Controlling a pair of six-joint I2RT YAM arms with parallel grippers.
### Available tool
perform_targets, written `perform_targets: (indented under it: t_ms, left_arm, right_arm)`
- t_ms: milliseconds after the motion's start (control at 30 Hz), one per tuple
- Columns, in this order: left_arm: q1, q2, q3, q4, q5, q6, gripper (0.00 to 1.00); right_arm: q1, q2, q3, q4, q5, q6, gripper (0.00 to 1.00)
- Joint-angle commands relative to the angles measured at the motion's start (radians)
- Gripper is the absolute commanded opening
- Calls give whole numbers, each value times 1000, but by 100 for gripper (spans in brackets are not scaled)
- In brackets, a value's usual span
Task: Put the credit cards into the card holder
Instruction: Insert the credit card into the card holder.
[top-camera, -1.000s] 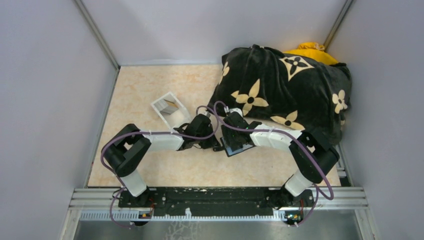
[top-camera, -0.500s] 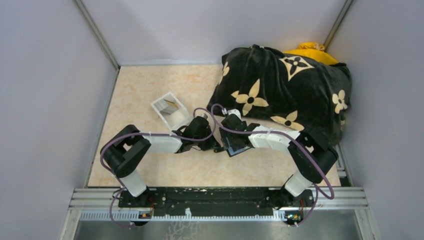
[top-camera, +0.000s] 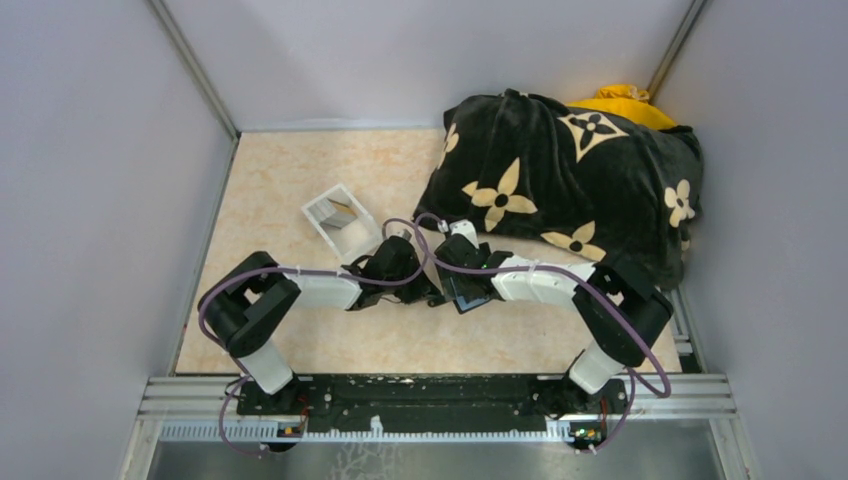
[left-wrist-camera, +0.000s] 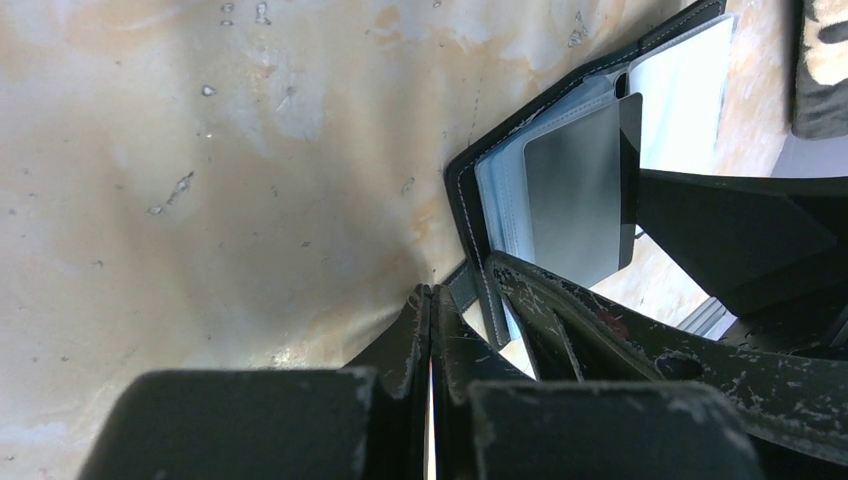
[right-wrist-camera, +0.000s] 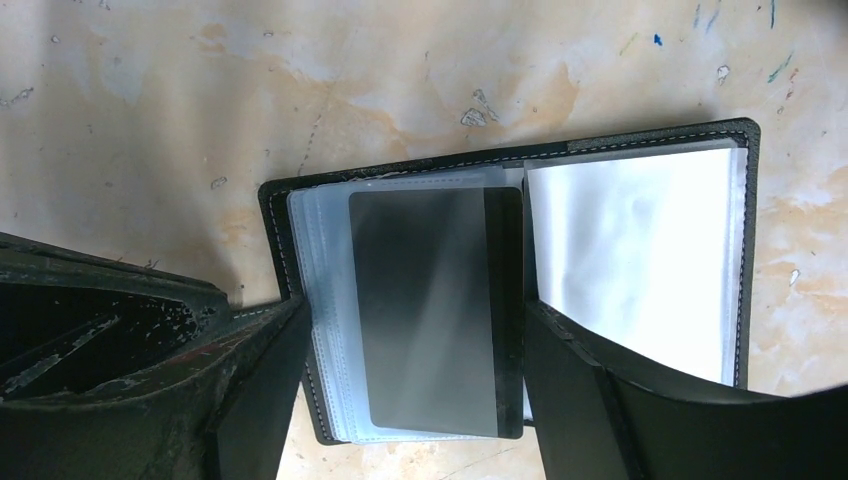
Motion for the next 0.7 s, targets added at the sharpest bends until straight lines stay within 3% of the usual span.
perform_targets:
  t_ms: [0,267,667]
  left_arm:
    - [-10,-19,-50,-85,-38,-5,0]
    - [-8,-38,-58,-94,-61,-21,0]
    - [-6,-19,-45,-77,-40,-32,0]
  right_arm:
    - [29,49,-4,-28,53,-4,75]
    - [50,47,-7,-33,82,-10,72]
    - [52,3,26,-70,115,-19,79]
